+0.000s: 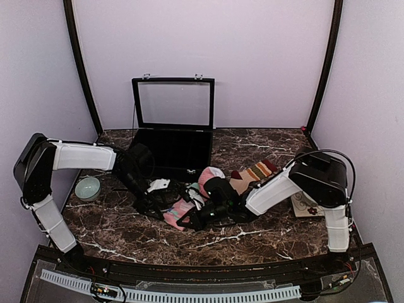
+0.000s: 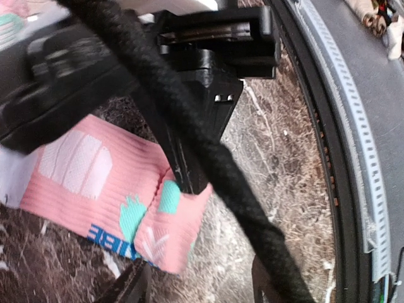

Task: Roll the socks
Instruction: Roll the sock at the center of the board.

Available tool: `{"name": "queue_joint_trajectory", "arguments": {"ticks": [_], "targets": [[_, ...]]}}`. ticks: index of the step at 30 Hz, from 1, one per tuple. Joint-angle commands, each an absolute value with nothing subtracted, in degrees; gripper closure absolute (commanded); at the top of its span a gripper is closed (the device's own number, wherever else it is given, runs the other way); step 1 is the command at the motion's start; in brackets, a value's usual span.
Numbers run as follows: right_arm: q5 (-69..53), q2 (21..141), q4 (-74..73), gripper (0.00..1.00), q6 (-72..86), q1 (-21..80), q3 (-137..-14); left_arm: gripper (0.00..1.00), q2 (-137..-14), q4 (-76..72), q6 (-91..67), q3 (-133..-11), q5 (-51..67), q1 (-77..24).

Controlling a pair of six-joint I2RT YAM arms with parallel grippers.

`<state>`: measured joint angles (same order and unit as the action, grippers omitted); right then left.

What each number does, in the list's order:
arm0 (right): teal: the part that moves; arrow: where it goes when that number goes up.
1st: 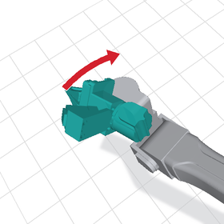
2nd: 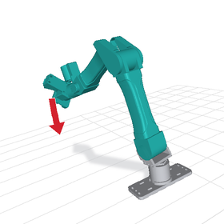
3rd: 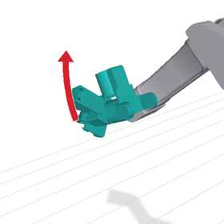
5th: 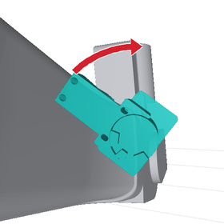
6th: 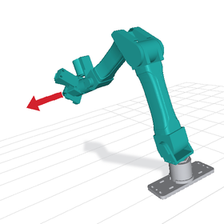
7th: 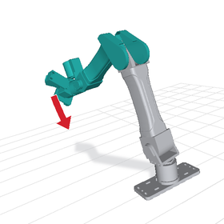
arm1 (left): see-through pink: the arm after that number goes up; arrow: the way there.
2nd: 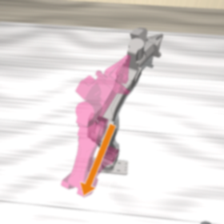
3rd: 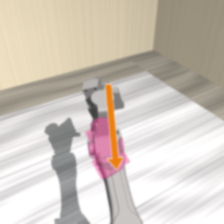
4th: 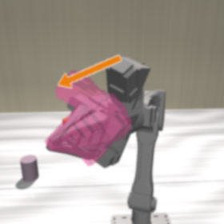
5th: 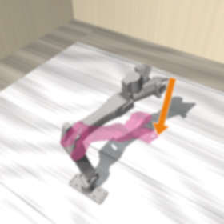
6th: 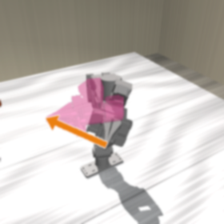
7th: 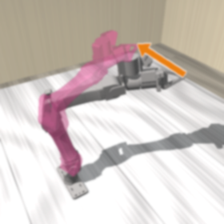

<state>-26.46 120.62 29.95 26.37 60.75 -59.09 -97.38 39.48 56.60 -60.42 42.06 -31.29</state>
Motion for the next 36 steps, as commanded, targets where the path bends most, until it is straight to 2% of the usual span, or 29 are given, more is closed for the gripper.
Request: {"name": "queue_joint_trajectory", "arguments": {"ticks": [1, 8, 12, 17, 20, 24, 27, 30, 36], "targets": [[-27.5, 123.0, 20.3, 1.0, 29.1, 60.1, -58.3, 0.44, -98.4, 34.2, 58.5, -59.3, 37.2, -34.3], [-29.1, 123.5, 19.5, 1.0, 29.8, 59.4, -58.8, 0.5, -99.4, 30.4, 56.9, -59.5, 35.8, -34.9], [-30.1, 124.0, 19.9, 1.0, 30.2, 59.1, -59.2, 0.56, -101.9, 32.3, 57.2, -60.9, 35.9, -35.0], [-30.9, 124.4, 18.8, 1.0, 29.6, 58.9, -60.0, 0.58, -103.5, 33.4, 57.5, -60.9, 36.2, -34.9], [-31.2, 124.3, 17.9, 1.0, 29.0, 58.8, -60.6, 0.69, -104.3, 32.8, 56.4, -61.0, 36.3, -34.9], [-30.9, 124.0, 17.0, 1.0, 28.0, 58.6, -60.9, 0.88, -105.7, 33.0, 53.9, -61.7, 37.7, -34.9], [-29.4, 122.5, 17.2, 0.91, 26.5, 58.6, -60.1, 1.0, -106.6, 35.0, 52.4, -62.1, 39.0, -34.9], [-27.2, 120.0, 17.4, 0.79, 24.0, 58.7, -58.7, 1.0, -109.0, 37.2, 48.4, -63.2, 38.9, -34.9], [-21.1, 112.8, 18.8, 0.7, 19.0, 59.0, -53.0, 1.0, -113.9, 43.9, 41.9, -64.7, 39.5, -34.9]]}}
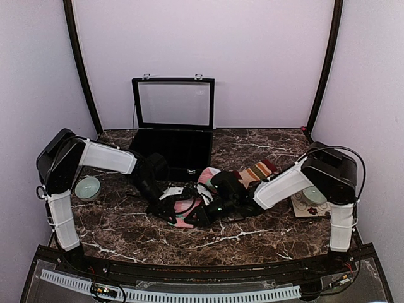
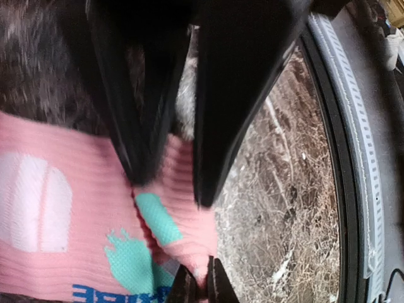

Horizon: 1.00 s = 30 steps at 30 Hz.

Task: Roll the socks
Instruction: Roll the sock at the center of the board.

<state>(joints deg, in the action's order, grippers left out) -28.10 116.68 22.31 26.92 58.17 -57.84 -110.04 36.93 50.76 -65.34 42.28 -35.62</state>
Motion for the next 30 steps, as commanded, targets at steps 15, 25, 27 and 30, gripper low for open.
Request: {"name": "queue_joint_trajectory", "arguments": {"ticks": [15, 25, 27, 30], "targets": [[17.7, 87.8, 26.5, 0.01, 7.4, 64.6, -38.2, 1.0, -117.3, 47.7, 37.7, -64.0, 35.1, -34.9], [20.5, 84.5, 44.1, 0.01, -7.1, 72.3, -25.6, 1.0, -119.8, 49.9, 37.0, -64.3, 36.4, -34.9], [19.9, 87.2, 43.8, 0.07, -11.3, 75.2, -26.3, 1.0, -120.5, 50.2, 36.7, -64.9, 36.1, -34.9], [14.2, 91.5, 50.9, 0.22, -17.1, 77.4, -26.0, 1.0, -121.0, 49.7, 35.9, -65.2, 35.8, -34.9]]}}
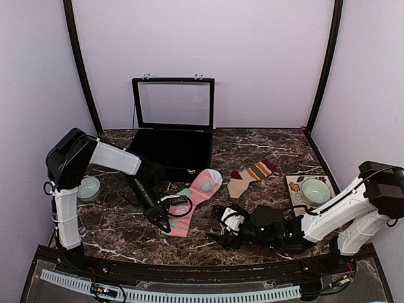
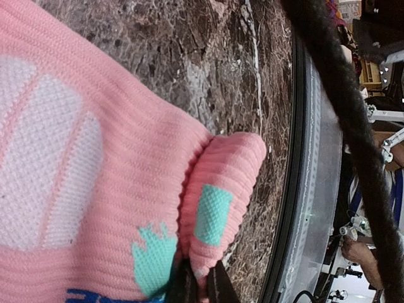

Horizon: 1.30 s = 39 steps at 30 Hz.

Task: Roll the socks
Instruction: Roll the sock at the center of the board.

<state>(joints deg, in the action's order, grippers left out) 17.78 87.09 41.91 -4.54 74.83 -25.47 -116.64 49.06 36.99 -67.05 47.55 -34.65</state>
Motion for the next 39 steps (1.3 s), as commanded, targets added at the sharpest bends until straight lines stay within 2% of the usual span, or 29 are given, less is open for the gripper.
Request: {"name": "queue_joint_trajectory", "arguments": {"ticks": [1, 9, 17, 32, 37, 39], "targets": [[13.0, 93.5, 51.9, 0.25, -18.9, 77.8, -26.9, 1.0, -121.2, 49.6, 35.6, -65.4, 35.7, -34.9], [5.2, 106.0, 46.8, 0.42, -28.8, 78.6, -41.3, 1.0, -122.5, 48.9, 34.6, -65.8, 34.2, -34.9], [-1.1, 112.5, 40.9, 0.6, -31.4, 77.0, -48.7, 1.0, -123.2, 49.0, 34.8, -66.2, 34.7, -34.9], [-2.5, 117.6, 37.8, 0.65, -28.5, 73.6, -51.6, 1.0, -123.9, 50.0, 35.8, -66.7, 35.2, -34.9], [-2.7, 118.9, 34.9, 0.73, -25.9, 72.8, -52.8, 1.0, -123.9, 50.9, 36.6, -67.2, 35.9, -34.9], [-3.8, 119.3, 33.3, 0.78, -24.3, 72.4, -53.2, 0.96, -123.9, 51.6, 37.0, -67.4, 36.7, -34.9]]}}
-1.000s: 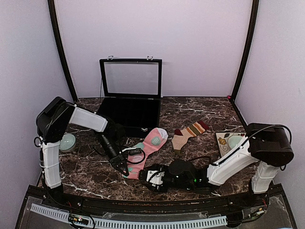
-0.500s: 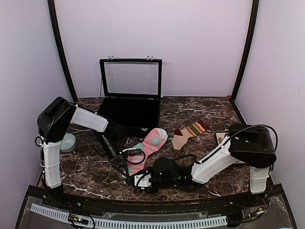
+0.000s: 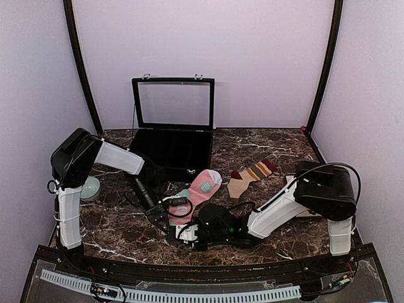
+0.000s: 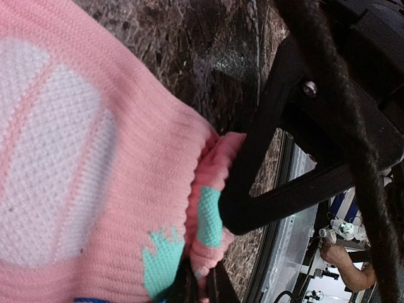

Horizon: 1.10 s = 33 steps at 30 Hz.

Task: Roll the socks
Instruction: Roll the sock at the center of the board.

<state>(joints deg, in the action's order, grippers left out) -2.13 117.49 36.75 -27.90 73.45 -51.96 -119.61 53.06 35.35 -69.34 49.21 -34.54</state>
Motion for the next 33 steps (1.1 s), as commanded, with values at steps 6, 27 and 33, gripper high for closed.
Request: {"name": "queue_joint_trajectory", "arguments": {"ticks": [6, 27, 33], "targets": [[-6.6, 119.7, 30.3, 1.0, -18.1, 71.0, -52.9, 0.4, -119.4, 50.6, 37.3, -65.5, 38.7, -33.3], [-32.5, 120.0, 32.8, 1.0, 21.6, 60.6, -51.6, 0.07, -89.5, 39.8, 51.8, -54.6, 44.8, -30.5], [-37.8, 123.9, 31.3, 1.0, 30.8, 57.7, -53.6, 0.18, -91.0, 35.8, 53.9, -53.6, 39.2, -37.7]]}}
